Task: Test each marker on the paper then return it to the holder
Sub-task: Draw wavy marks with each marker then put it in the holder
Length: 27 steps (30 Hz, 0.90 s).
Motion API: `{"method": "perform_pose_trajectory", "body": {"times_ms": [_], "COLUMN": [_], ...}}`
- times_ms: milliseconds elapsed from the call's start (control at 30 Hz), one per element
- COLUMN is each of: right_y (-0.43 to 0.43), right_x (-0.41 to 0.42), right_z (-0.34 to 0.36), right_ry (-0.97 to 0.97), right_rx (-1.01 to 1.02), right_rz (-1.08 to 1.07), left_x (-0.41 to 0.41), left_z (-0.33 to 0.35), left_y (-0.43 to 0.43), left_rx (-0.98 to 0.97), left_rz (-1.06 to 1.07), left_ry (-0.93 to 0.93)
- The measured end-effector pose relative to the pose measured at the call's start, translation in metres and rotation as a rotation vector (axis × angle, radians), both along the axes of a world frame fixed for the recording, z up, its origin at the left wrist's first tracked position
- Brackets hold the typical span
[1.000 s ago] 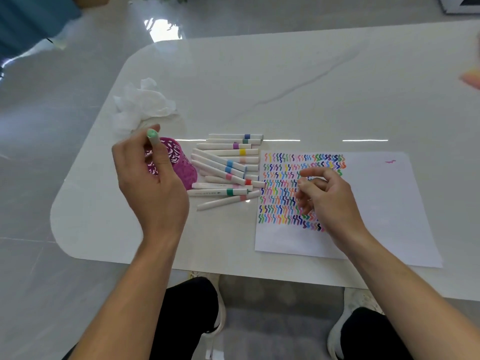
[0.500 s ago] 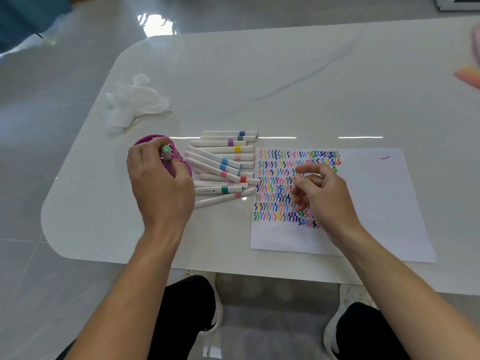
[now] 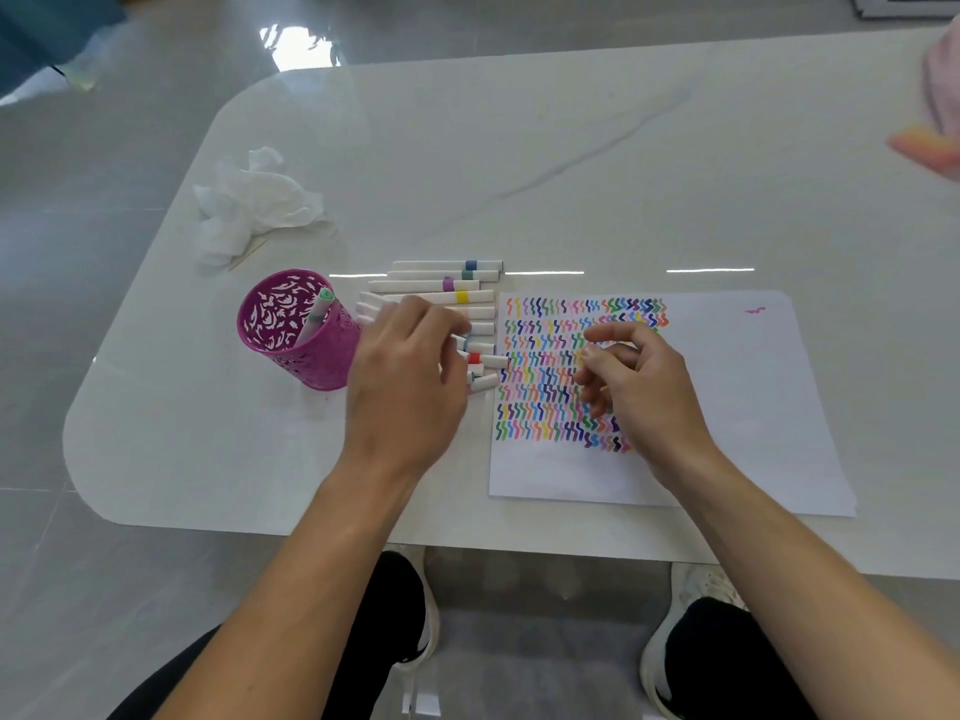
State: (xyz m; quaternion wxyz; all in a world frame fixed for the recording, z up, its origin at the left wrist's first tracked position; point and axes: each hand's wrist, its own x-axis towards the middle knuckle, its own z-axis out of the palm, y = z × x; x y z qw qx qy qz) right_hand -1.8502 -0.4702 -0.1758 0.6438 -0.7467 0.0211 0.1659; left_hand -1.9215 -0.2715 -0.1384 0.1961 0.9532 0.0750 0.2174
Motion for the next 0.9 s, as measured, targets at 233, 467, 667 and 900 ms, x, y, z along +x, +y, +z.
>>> {"method": "perform_pose_trajectory", "body": {"times_ms": [233,467,667,900], "right_y": [-0.002,-0.003,-0.005,-0.006], "right_x": [0.001,0.001,0.001,0.001], "right_z": [0.001,0.003,0.003,0.003], "right_ry": [-0.004,0.002,0.004,0.005], "right_rx": [-0.015,-0.012,-0.015,-0.016], "right_rz": [-0.003,-0.009,-0.004,-0.001], "left_x": [-0.004,-0.002,-0.002,0.003], "left_z": [-0.015,-0.015,-0.01,-0.001], "left_y": [-0.003,-0.007,-0.009,-0.017], "left_rx": [0.097,0.103,0.091,0.014], "left_rz": [0.048,0.072,0.052,-0.06], "left_ry": [0.328,0.347,0.368,0.245]}}
